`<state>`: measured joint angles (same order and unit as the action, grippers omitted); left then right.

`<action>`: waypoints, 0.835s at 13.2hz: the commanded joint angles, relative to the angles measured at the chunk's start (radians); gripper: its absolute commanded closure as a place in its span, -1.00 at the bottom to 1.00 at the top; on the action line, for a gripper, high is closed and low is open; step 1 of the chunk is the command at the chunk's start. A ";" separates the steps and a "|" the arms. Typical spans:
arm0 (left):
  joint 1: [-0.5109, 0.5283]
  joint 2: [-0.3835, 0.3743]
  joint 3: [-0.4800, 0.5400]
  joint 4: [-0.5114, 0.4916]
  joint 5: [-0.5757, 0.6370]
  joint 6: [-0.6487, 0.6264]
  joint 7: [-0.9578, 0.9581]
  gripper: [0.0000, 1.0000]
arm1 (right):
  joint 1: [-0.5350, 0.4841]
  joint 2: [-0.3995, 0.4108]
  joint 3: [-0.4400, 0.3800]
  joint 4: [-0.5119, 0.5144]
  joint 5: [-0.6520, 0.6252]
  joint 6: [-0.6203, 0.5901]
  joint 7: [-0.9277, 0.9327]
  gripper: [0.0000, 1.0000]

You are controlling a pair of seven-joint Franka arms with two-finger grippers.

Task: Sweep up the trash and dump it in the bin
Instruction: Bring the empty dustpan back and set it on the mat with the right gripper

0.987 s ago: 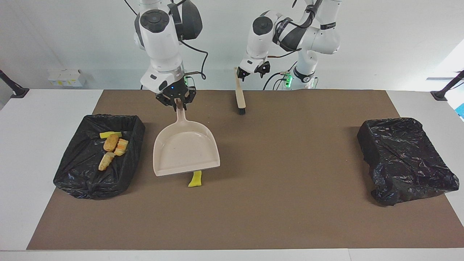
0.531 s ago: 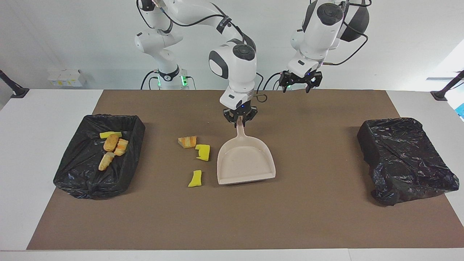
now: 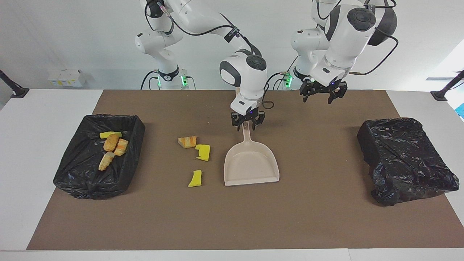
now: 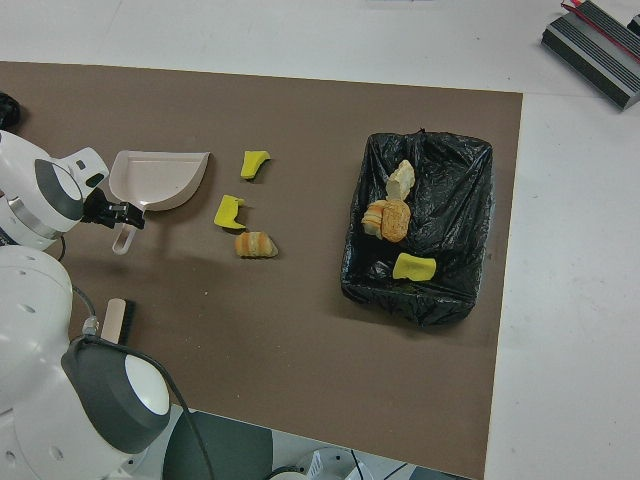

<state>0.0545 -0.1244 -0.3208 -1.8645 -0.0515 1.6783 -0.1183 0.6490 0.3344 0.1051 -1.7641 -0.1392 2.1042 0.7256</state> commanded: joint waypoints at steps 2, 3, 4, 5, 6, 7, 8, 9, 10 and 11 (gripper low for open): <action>0.057 0.012 -0.011 0.071 0.018 -0.031 0.011 -1.00 | 0.008 -0.121 0.002 -0.038 -0.002 -0.099 0.011 -1.00; 0.071 0.011 -0.011 0.077 0.018 -0.032 0.012 -1.00 | 0.014 -0.167 0.002 -0.084 0.001 -0.105 -0.005 -1.00; 0.093 0.005 -0.012 0.086 0.015 -0.037 0.012 -1.00 | 0.018 -0.222 0.002 -0.138 0.012 -0.107 -0.024 -1.00; 0.094 0.005 -0.011 0.102 0.015 -0.054 0.012 -1.00 | 0.020 -0.279 0.002 -0.197 0.042 -0.112 -0.038 -1.00; 0.099 0.005 -0.011 0.114 0.015 -0.075 0.012 -1.00 | 0.023 -0.331 0.002 -0.256 0.076 -0.113 -0.049 -1.00; 0.100 0.002 -0.011 0.123 0.018 -0.089 0.012 -1.00 | 0.034 -0.384 0.002 -0.314 0.091 -0.113 -0.054 -1.00; 0.100 0.000 -0.008 0.125 0.018 -0.094 0.012 -1.00 | 0.069 -0.435 0.002 -0.369 0.096 -0.113 -0.052 -1.00; 0.099 -0.001 -0.003 0.133 0.018 -0.107 0.012 -1.00 | 0.084 -0.478 0.002 -0.423 0.102 -0.112 -0.046 -1.00; 0.099 -0.001 0.000 0.140 0.019 -0.120 0.012 -1.00 | 0.115 -0.507 0.002 -0.455 0.137 -0.110 -0.038 -1.00; 0.090 -0.001 0.028 0.149 0.019 -0.124 0.012 -1.00 | 0.142 -0.523 0.002 -0.471 0.170 -0.110 -0.035 -1.00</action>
<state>0.1405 -0.1236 -0.3138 -1.7442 -0.0509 1.5921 -0.1138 0.7558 -0.1133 0.1105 -2.1470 -0.0209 1.9683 0.6990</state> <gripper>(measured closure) 0.000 0.000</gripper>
